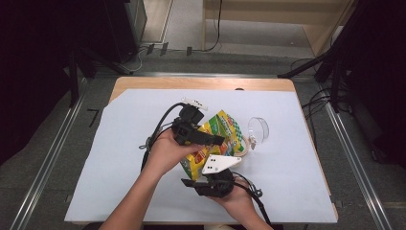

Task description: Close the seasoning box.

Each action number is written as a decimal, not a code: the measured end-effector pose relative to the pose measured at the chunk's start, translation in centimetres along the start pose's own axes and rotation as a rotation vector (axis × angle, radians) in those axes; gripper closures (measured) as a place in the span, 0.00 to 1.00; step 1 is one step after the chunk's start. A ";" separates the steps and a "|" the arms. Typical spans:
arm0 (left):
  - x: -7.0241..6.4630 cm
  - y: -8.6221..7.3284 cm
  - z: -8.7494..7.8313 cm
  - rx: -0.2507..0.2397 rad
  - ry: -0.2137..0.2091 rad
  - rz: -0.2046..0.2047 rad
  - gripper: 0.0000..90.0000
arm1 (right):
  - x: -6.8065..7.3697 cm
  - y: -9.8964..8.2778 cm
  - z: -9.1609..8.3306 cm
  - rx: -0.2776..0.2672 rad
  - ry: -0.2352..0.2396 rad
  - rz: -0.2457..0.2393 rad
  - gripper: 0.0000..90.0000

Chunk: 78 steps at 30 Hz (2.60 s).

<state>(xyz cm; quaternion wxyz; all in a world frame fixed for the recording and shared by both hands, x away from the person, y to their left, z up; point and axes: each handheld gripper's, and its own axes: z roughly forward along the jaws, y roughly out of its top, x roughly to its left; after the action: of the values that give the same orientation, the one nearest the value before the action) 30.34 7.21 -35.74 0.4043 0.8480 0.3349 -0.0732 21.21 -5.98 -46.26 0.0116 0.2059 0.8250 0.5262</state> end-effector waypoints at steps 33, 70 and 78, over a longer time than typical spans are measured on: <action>1.1 1.7 -0.3 0.003 -0.007 -0.078 0.70 | -1.2 1.4 0.3 -0.012 0.019 0.031 0.78; 1.1 2.9 -0.6 0.025 0.046 -0.036 0.85 | -1.4 2.4 0.9 -0.014 0.014 0.095 0.82; 0.2 3.1 -0.6 0.011 0.047 -0.022 0.84 | -1.4 2.3 0.8 -0.022 0.016 0.106 0.82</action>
<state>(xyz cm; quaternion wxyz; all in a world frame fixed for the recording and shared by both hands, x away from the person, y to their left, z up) 32.38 6.39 -33.44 0.3906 0.8480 0.3533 -0.0596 23.45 -4.94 -44.89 -0.0204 0.2450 0.8072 0.5366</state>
